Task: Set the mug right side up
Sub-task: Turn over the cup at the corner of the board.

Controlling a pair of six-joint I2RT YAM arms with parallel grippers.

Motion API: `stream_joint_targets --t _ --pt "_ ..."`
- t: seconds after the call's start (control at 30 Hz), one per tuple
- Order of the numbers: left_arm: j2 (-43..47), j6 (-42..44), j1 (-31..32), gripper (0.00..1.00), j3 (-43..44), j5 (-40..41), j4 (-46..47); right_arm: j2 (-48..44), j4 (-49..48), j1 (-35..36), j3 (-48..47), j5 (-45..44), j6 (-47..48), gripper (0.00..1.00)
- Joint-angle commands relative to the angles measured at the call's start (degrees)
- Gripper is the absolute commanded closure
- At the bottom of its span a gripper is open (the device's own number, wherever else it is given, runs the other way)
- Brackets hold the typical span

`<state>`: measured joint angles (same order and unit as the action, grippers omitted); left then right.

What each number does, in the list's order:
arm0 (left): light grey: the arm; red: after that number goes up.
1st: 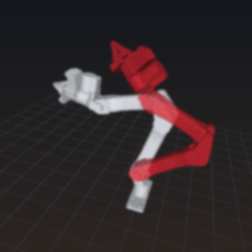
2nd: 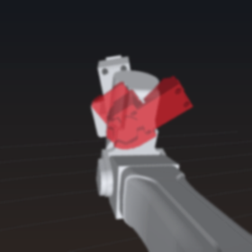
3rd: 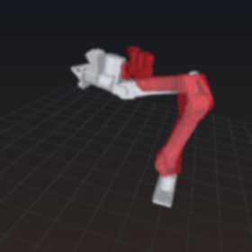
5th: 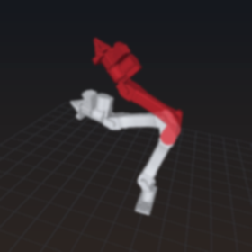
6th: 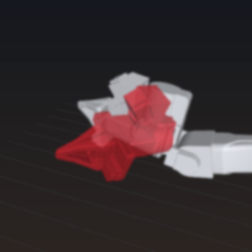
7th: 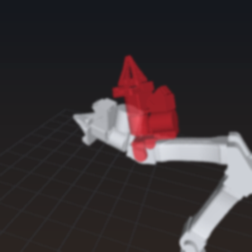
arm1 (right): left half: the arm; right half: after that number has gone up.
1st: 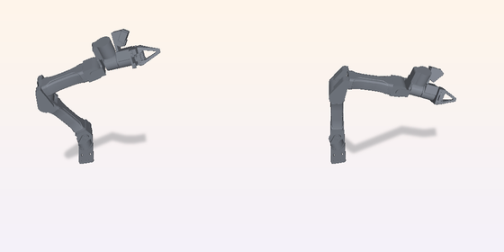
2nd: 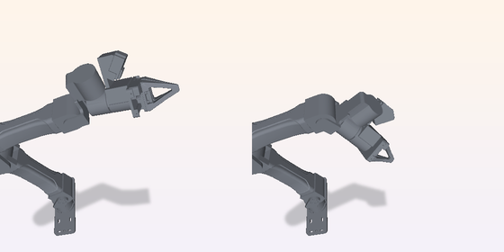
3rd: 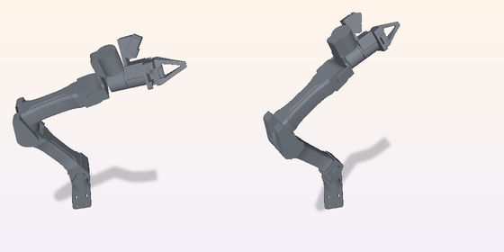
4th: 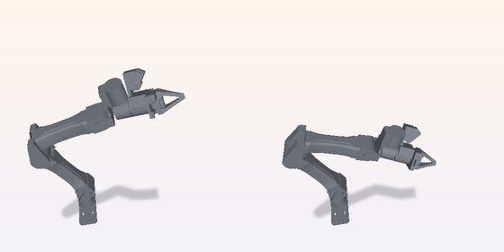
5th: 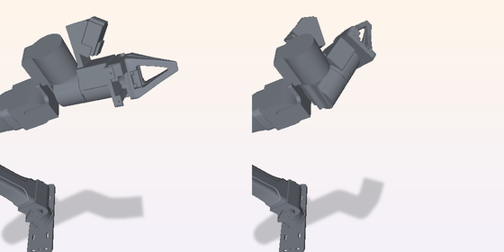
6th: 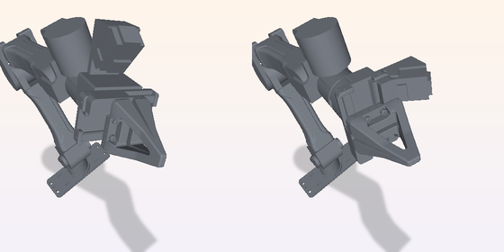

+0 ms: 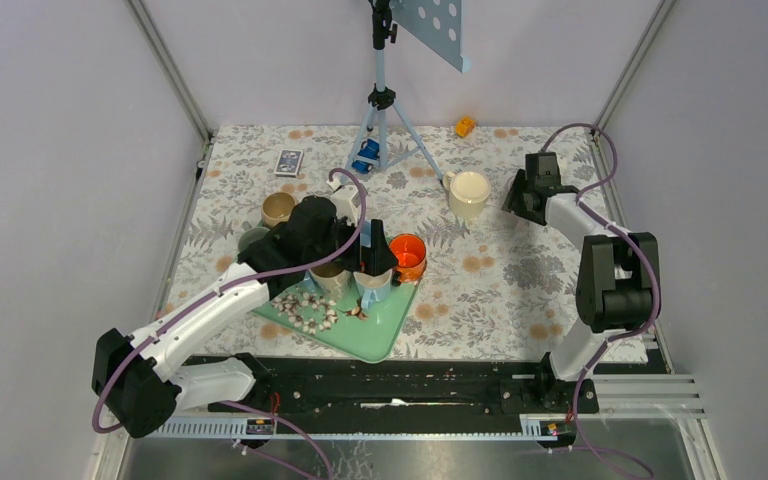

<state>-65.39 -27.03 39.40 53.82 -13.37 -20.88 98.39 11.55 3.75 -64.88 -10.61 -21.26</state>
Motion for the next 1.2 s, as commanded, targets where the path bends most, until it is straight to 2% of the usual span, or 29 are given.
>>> stream_joint_targets --t 0.0,0.23,0.43,1.17 --pt "-0.22 -0.27 -0.42 0.01 -0.48 -1.04 2.82 0.48 -0.07 0.13 -2.11 -2.35 2.5 0.4" --pt "-0.27 -0.31 -0.53 0.01 -0.47 -1.16 2.94 1.13 -0.64 0.65 -1.38 -2.89 2.93 0.5" --pt "-0.22 -0.39 -0.47 0.01 -0.52 -1.26 2.95 1.57 -1.01 1.98 -1.2 -5.96 3.96 0.55" --pt "-0.71 -0.48 -0.49 0.01 -0.65 -1.7 3.22 2.3 -5.13 3.16 1.42 -9.56 4.86 0.63"
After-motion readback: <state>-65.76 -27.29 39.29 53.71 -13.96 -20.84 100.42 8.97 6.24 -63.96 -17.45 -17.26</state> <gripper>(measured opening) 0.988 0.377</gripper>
